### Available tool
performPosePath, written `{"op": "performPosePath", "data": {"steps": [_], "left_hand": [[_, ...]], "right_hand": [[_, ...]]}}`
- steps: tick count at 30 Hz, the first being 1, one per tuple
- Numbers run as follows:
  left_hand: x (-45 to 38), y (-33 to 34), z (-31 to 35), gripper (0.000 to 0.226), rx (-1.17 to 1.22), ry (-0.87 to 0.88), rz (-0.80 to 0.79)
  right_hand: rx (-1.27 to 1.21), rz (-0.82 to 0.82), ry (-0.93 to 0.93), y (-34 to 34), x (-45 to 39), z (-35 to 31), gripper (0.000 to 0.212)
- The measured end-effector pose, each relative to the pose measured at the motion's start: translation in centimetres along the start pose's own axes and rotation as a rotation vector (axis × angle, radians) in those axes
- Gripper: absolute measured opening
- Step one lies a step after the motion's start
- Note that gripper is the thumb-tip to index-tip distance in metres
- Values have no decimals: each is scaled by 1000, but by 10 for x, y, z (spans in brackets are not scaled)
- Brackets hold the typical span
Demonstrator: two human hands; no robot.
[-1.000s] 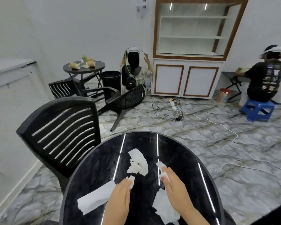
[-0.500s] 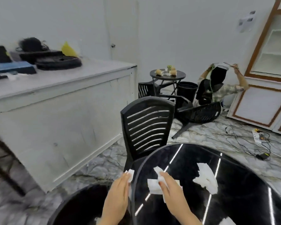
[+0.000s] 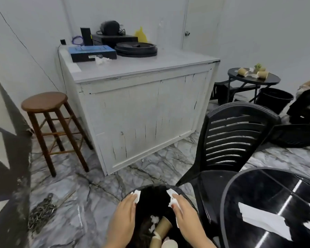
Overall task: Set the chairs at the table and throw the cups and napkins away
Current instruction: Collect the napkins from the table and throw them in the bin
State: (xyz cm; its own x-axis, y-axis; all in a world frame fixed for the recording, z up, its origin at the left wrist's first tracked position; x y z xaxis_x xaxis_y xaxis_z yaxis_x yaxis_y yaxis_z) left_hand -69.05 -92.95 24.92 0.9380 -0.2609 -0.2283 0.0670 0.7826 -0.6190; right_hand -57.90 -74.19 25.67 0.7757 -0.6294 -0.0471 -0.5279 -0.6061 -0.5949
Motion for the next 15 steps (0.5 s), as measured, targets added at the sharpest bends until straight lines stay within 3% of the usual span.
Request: {"op": "performPosePath", "data": {"steps": [6,15], "left_hand": [[4,1,-47,34,-36,-45,-75],[20,61,-91,32,-31,-94,-189]], "right_hand": [[34,-56,132,52,22,21,37],[88,-170,236,96,28,82,37]]}}
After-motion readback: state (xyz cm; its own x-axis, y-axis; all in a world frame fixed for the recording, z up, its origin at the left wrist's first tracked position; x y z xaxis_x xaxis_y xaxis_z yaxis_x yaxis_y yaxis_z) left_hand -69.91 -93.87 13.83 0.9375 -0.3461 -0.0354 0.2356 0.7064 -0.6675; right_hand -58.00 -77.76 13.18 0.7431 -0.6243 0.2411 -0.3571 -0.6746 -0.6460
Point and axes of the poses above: each hand's wrist, its own x-axis away from the middle knuckle, its own y-axis out of the palm, z = x × y, the point moved 7 cm from there along -x, towards the middle knuckle, and after that the axes turned 14 degrees about z, right-handed, at the moved point
